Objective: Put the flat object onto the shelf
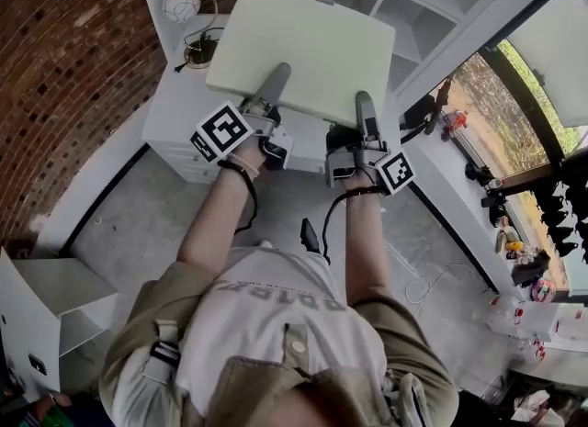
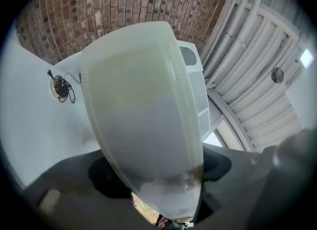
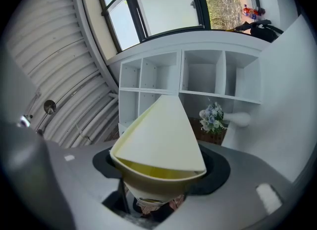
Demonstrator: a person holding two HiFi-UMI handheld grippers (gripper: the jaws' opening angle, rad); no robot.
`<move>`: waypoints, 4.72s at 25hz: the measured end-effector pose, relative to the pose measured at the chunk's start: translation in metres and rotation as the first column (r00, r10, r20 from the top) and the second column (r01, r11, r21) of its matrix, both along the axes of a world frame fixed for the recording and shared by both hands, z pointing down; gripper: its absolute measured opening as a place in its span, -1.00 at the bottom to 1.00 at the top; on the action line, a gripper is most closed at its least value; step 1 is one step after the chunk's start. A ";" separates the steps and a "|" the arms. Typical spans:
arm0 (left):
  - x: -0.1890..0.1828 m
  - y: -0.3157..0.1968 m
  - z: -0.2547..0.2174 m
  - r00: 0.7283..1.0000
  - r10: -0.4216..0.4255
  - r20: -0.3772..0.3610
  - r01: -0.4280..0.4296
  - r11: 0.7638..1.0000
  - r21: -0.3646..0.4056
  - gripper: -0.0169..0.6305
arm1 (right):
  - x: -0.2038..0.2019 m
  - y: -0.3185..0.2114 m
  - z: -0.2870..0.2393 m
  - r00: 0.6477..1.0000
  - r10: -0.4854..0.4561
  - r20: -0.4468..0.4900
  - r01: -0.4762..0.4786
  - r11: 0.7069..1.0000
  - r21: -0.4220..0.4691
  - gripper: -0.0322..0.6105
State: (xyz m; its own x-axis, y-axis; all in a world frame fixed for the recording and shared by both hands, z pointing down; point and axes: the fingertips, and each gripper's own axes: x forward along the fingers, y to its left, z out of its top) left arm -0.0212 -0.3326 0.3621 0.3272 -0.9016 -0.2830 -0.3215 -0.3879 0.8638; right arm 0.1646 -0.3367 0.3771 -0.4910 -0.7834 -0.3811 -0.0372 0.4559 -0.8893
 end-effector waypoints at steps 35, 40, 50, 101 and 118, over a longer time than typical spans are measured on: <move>-0.027 -0.147 -0.062 1.000 0.020 0.010 -0.020 0.997 0.079 0.21 | -0.029 -0.150 -0.061 1.000 -0.005 0.006 0.005 0.995 0.102 0.12; -0.032 -0.168 -0.070 1.000 0.027 0.009 -0.028 0.997 0.074 0.21 | -0.034 -0.169 -0.070 1.000 0.001 0.013 -0.002 0.995 0.099 0.12; -0.040 -0.210 -0.082 0.999 0.039 0.012 -0.040 0.998 0.057 0.21 | -0.043 -0.212 -0.081 1.000 0.000 0.005 -0.001 0.997 0.076 0.12; -0.017 -0.242 -0.092 0.985 0.105 0.134 -0.128 0.976 0.179 0.25 | -0.055 -0.262 -0.127 1.000 -0.012 0.006 0.011 0.993 0.118 0.37; -0.017 -0.275 -0.104 0.983 0.110 0.146 -0.136 0.973 0.185 0.25 | -0.104 -0.257 -0.086 0.994 -0.057 -0.094 0.062 0.997 0.050 0.08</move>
State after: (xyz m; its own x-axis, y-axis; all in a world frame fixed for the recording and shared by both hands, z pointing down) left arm -0.0383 -0.6072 0.2583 0.4787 -0.7846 -0.3940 -0.3683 -0.5868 0.7211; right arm 0.0602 -0.5938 0.2915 -0.5711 -0.7315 -0.3725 -0.0890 0.5063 -0.8577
